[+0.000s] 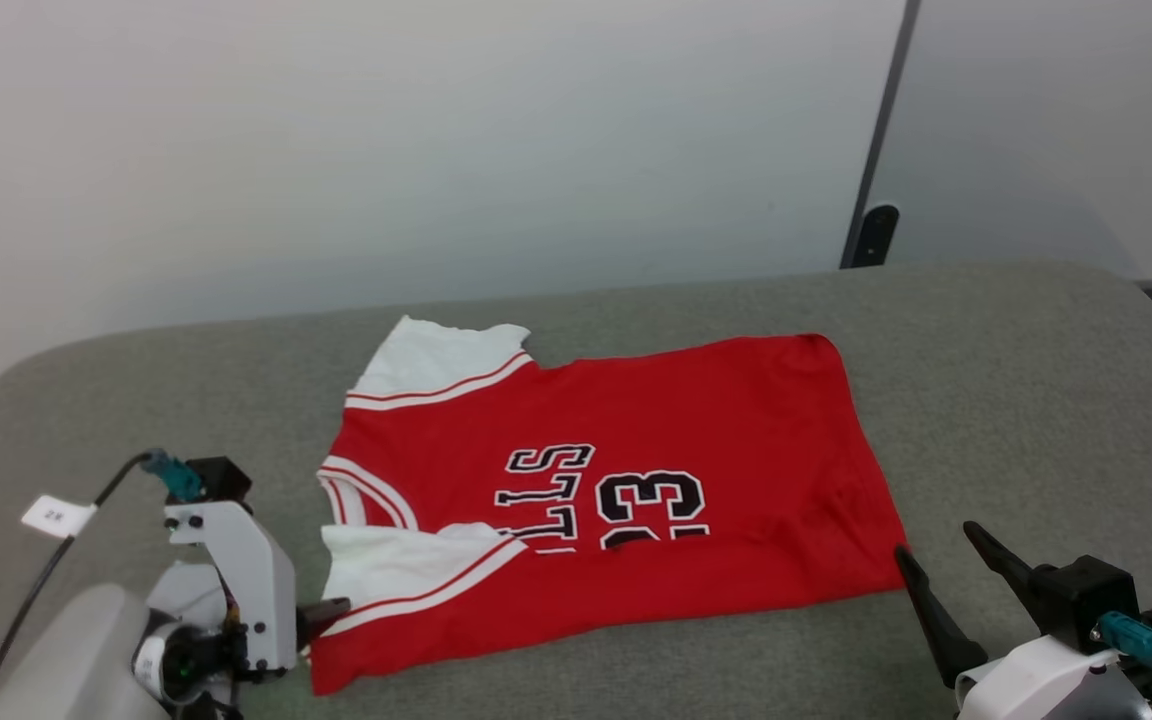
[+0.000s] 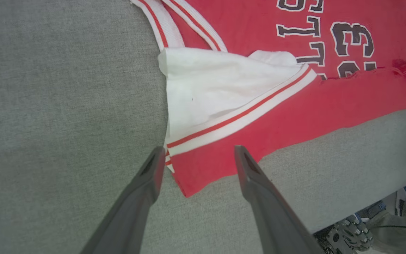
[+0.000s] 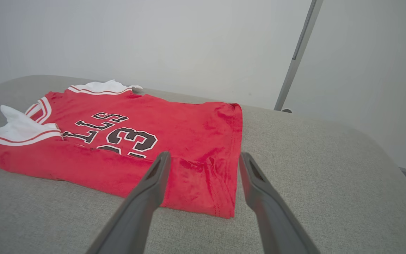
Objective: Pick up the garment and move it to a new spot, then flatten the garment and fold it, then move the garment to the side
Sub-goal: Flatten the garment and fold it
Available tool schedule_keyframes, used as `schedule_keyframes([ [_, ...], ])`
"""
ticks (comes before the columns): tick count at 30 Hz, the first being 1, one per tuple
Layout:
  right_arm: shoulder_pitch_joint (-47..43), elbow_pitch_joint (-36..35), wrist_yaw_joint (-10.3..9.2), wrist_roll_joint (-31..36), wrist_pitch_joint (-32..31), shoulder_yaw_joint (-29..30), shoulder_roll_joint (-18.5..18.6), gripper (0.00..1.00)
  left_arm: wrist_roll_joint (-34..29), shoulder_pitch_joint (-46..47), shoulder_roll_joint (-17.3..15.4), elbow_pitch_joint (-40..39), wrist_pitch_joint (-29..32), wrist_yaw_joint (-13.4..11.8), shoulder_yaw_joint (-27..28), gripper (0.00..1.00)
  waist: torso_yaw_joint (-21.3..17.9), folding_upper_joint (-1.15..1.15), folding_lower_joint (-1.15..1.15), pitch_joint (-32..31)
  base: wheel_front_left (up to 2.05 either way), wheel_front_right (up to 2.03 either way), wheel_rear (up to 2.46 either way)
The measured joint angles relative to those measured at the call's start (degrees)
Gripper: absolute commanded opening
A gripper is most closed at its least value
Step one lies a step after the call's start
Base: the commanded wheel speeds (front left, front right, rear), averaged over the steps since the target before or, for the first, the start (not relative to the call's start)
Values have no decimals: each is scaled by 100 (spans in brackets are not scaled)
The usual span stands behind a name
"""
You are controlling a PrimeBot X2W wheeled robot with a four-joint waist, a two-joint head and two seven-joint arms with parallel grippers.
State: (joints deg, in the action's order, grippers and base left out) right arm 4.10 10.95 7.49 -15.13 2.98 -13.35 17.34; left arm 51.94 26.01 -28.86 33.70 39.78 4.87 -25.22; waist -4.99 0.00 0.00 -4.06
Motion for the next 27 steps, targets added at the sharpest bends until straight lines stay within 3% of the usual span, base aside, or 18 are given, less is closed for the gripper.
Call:
schedule_keyframes([
  [8, 1, -70, 0, 0, -59, 53, -26, 100, -24, 229, 35, 528, 467, -197, -172, 100, -155, 0, 0, 136, 0, 0, 0],
  [14, 3, -109, 0, 73, -46, 180, -27, 100, 59, 293, 358, 911, 635, -235, -252, 100, -208, 0, 0, 245, 0, 0, 0],
  [16, 3, -111, 0, 82, -42, 196, -29, 100, 83, 307, 409, 958, 644, -233, -264, 87, -214, 0, 0, 260, 0, 0, 0],
  [18, 3, -110, 0, 104, -21, 246, -41, 100, 82, 349, 450, 1102, 660, -225, -293, 55, -239, 0, 0, 298, 0, 0, 0],
  [21, 3, -105, 0, 104, -13, 303, -60, 100, 81, 414, 460, 1237, 652, -185, -314, 37, -264, 0, 0, 334, 0, 0, 0],
  [24, 3, -96, 0, 109, -16, 332, -86, 100, 83, 448, 479, 1322, 617, -175, -314, 0, -278, 0, 0, 352, 0, 0, 0],
  [27, 29, -90, 0, 109, -58, 359, -109, 100, 100, 521, 533, 1458, 565, -97, -312, 0, -283, 0, 0, 381, 0, 0, 0],
])
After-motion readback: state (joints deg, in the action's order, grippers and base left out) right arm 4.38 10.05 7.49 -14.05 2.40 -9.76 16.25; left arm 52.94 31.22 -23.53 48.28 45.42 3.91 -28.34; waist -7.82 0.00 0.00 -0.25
